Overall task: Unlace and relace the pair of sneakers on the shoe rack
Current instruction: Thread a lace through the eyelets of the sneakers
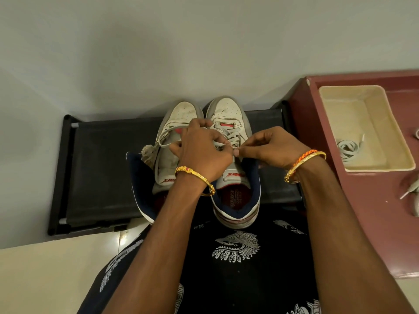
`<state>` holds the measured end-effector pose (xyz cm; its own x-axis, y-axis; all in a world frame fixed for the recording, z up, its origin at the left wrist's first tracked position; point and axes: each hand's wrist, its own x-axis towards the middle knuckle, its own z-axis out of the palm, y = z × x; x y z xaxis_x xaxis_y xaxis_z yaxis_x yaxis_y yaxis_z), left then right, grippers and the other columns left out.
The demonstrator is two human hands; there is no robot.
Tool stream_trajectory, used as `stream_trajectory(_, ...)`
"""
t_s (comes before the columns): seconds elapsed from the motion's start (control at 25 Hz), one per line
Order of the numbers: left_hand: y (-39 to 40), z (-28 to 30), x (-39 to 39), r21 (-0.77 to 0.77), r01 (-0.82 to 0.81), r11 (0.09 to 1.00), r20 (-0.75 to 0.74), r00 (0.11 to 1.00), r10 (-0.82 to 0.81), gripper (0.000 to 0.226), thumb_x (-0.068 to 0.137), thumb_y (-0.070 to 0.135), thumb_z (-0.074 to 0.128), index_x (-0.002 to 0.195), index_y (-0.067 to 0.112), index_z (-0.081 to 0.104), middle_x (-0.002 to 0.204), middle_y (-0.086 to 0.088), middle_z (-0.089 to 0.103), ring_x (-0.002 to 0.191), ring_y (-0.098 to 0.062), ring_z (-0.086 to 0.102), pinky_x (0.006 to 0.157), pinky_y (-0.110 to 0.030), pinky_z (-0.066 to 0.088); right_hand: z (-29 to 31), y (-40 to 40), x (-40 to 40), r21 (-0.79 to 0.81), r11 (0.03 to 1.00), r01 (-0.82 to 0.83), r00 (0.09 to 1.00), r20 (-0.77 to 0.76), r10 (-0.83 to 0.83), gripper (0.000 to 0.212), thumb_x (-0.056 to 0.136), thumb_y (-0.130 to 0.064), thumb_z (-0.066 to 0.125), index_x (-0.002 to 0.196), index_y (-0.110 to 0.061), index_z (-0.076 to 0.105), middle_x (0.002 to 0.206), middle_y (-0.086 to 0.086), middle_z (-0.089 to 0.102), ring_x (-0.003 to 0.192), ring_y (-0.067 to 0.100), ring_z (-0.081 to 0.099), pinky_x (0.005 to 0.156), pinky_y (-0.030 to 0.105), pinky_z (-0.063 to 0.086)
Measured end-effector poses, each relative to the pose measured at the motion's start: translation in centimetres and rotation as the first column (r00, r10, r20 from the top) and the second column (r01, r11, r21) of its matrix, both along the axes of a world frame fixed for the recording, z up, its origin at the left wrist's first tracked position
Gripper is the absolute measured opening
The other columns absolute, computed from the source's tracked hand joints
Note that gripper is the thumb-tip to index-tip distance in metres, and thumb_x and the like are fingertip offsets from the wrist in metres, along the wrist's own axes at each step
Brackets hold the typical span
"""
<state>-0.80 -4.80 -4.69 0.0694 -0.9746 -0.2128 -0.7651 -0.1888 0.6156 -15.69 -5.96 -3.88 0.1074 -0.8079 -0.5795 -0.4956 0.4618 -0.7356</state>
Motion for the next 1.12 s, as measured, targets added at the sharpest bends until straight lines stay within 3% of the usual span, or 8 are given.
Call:
stream_trajectory(0.2,0.2,0.2,0.0,0.02,0.033,0.999,0.037,0.999,-0.034,0.007,0.075,0.028,0.07,0.075,0.034,0.067,0.13,0.014,0.043,0.124,-0.011,0.034,0.084,-0.03,0.016,-0.6,-0.3,0.5,-0.012,0.999,0.041,0.99,-0.134,-0.042,0.011,0.087,-0.012,0.064,0.083,-0.005,0.07,0.071,0.005,0.064,0.054,0.008,0.055,0.041,0.013,0.044)
stream_trajectory(0.52,-0.1,-0.2,-0.5,0.008,0.039,0.999,0.059,0.997,-0.04,0.005,0.077,0.03,0.072,0.082,0.031,0.072,0.132,0.015,0.042,0.124,-0.011,0.03,0.083,-0.03,0.015,-0.6,-0.4,0.2,0.092,0.982,0.166,0.986,-0.042,-0.163,0.018,0.088,-0.007,0.061,0.072,-0.012,0.064,0.074,0.005,0.06,0.067,0.014,0.054,0.038,0.013,0.043)
stream_trajectory(0.8,-0.1,-0.3,-0.4,0.017,0.052,0.999,0.034,0.998,-0.052,0.003,0.078,0.032,0.072,0.079,0.034,0.07,0.13,0.016,0.044,0.124,-0.011,0.03,0.085,-0.03,0.016,-0.9,-0.4,0.1,0.149,0.966,0.21,0.976,0.019,-0.215,0.012,0.087,-0.006,0.063,0.076,-0.009,0.064,0.078,0.006,0.062,0.073,0.016,0.057,0.048,0.021,0.045)
stream_trajectory(1.12,-0.2,-0.8,-0.8,-0.006,0.019,1.0,0.039,0.999,-0.019,0.005,0.077,0.033,0.071,0.081,0.031,0.072,0.126,0.018,0.046,0.121,-0.009,0.032,0.081,-0.028,0.013,-0.8,-0.6,0.2,0.17,0.957,0.235,0.968,0.048,-0.246,0.009,0.086,-0.003,0.062,0.078,-0.005,0.063,0.073,0.005,0.06,0.069,0.015,0.057,0.042,0.018,0.048)
